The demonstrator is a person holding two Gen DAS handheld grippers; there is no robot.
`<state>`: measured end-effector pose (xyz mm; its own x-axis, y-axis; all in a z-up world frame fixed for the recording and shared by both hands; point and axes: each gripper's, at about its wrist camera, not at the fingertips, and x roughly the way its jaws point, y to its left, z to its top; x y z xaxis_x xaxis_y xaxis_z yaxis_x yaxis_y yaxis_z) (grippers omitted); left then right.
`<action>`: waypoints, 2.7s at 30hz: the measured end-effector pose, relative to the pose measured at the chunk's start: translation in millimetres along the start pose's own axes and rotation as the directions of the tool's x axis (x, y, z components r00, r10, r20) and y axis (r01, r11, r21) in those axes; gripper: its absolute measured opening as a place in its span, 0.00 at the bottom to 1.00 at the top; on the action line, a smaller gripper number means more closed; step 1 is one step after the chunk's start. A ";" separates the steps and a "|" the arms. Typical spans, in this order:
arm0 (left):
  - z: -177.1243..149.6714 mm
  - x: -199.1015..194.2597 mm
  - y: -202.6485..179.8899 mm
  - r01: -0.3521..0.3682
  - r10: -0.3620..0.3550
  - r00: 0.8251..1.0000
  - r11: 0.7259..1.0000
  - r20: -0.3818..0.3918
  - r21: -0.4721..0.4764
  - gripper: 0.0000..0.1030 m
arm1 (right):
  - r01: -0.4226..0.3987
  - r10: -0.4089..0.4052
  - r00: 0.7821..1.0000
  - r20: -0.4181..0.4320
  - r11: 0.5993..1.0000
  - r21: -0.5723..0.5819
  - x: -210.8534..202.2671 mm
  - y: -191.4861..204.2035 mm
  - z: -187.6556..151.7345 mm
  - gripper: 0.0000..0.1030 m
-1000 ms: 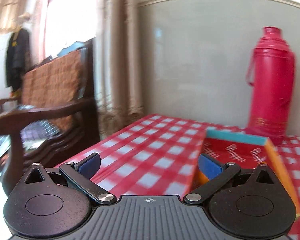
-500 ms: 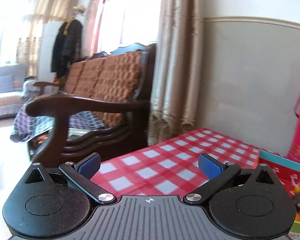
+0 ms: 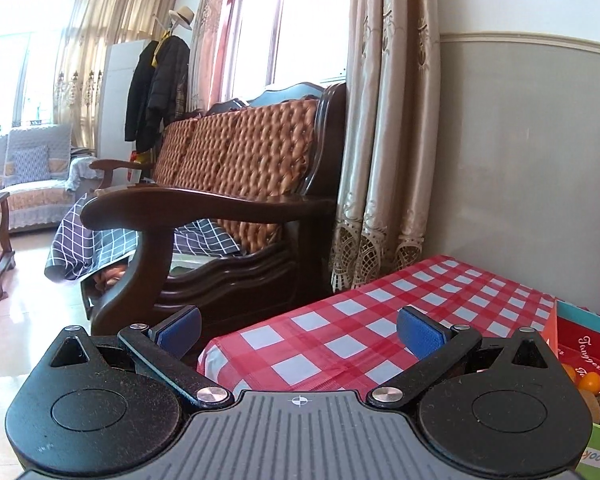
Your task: Organize fruits
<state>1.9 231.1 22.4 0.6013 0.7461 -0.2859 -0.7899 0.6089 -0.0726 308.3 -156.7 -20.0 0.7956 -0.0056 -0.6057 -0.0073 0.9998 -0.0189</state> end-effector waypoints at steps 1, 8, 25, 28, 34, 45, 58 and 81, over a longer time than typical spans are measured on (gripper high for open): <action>-0.1 0.0 0.1 0.001 -0.001 1.000 1.000 0.000 0.000 1.00 | -0.004 0.004 1.000 0.004 1.000 -0.004 -1.9 1.2 -0.7 0.25; -0.7 -1.1 -0.5 0.003 -0.003 1.000 1.000 0.002 0.004 1.00 | -0.031 0.033 0.999 0.041 0.999 -0.040 -15.8 14.6 -2.3 0.24; 0.4 -5.1 13.2 -0.028 0.028 1.000 1.000 0.006 -0.005 1.00 | -0.416 0.489 0.852 0.188 0.849 -0.325 -120.2 114.3 -12.8 0.22; 0.8 -4.6 16.9 -0.032 0.032 0.999 0.999 0.004 -0.008 1.00 | -0.448 0.524 0.840 0.142 0.816 -0.366 -127.1 132.5 -21.2 0.22; 1.7 -1.7 24.7 -0.039 0.039 0.999 0.999 -0.007 -0.038 1.00 | -0.463 0.531 0.844 0.069 0.788 -0.407 -127.3 144.9 -39.7 0.24; 0.5 -3.0 17.7 -0.012 0.012 1.000 1.000 -0.001 -0.023 1.00 | -0.425 0.501 0.857 0.123 0.820 -0.382 -142.6 137.6 -42.8 0.90; -0.8 -16.0 -23.5 0.080 -0.081 0.997 0.996 0.014 0.038 1.00 | -0.371 0.400 0.912 0.092 0.899 -0.231 -160.4 100.3 -34.8 0.94; 56.6 -193.4 -59.6 0.528 -0.511 0.849 0.815 -0.135 0.240 1.00 | -0.187 0.198 0.963 0.182 0.979 -0.077 -337.9 46.9 -79.9 0.94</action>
<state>-60.5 65.8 136.1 0.8980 0.2862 -0.3342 -0.2973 0.9546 0.0188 -9.2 -109.4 120.3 0.8751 0.1958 -0.4426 -0.2021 0.9788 0.0335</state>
